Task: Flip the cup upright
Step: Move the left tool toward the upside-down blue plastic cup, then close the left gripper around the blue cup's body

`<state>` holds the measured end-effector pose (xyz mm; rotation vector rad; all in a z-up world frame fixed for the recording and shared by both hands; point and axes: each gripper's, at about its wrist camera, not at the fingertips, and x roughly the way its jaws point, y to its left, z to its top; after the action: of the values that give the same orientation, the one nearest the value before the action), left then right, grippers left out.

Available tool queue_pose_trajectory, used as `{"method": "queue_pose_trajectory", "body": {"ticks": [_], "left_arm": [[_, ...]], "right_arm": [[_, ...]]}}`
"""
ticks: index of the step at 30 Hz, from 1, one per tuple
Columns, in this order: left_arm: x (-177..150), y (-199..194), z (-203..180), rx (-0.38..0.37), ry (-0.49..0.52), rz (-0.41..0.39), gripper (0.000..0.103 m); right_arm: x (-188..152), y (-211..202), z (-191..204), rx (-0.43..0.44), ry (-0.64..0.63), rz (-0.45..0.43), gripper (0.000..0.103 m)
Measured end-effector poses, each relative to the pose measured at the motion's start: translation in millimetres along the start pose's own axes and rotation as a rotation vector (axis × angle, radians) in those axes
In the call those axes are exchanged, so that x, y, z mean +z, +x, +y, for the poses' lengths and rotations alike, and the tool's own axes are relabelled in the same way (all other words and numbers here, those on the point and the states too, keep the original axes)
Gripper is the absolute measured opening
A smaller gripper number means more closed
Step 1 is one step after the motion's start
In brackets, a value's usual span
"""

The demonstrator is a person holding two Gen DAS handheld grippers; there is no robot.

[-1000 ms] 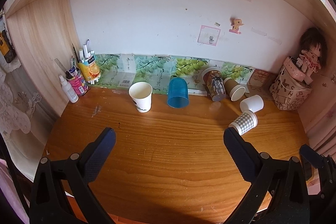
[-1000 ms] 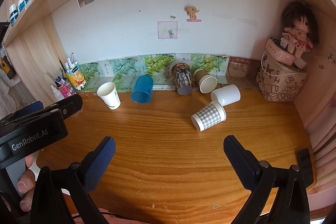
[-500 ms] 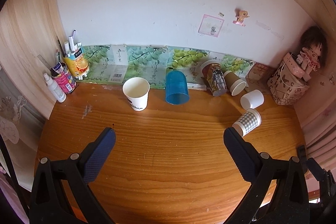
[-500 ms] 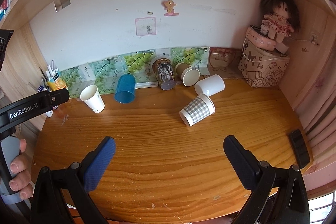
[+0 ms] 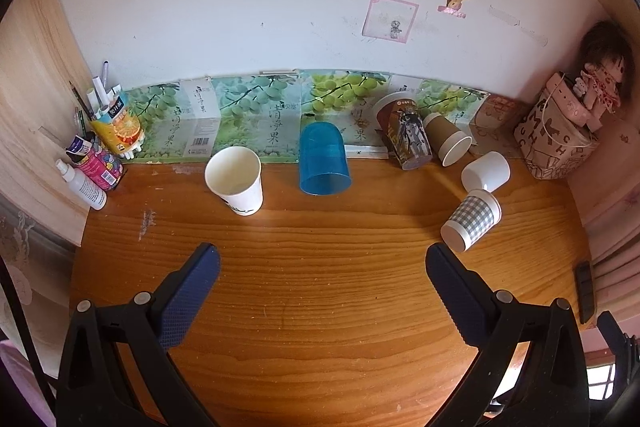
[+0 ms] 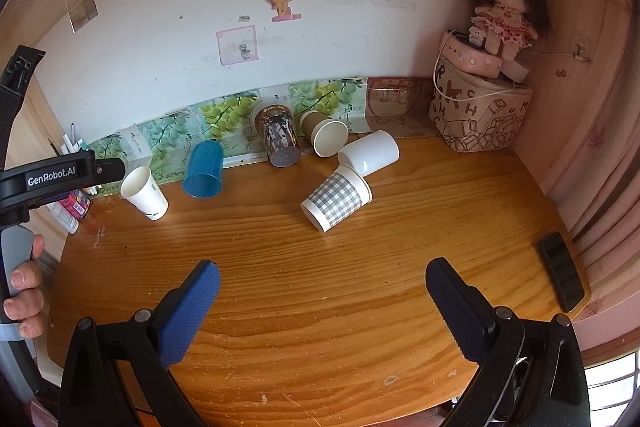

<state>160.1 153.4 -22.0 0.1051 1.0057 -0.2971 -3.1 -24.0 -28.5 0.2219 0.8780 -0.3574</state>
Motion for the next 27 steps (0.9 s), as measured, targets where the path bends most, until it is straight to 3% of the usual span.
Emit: {"method": "queue_pose_trajectory", "body": {"ticks": [8,14,27], "left_arm": [[20,28,-15,0.039,-0.064,0.011,0.102],[39,63,-18,-0.002,-0.139,0.059,0.102],[68,148,-19,0.089,-0.183,0.130,0.102]], "right_arm": [[15,20,-18,0.057,-0.109,0.006,0.103],[24,42,-28,0.119,-0.173,0.037,0.103],[37,94,-42,0.179,-0.206,0.141,0.103]]}}
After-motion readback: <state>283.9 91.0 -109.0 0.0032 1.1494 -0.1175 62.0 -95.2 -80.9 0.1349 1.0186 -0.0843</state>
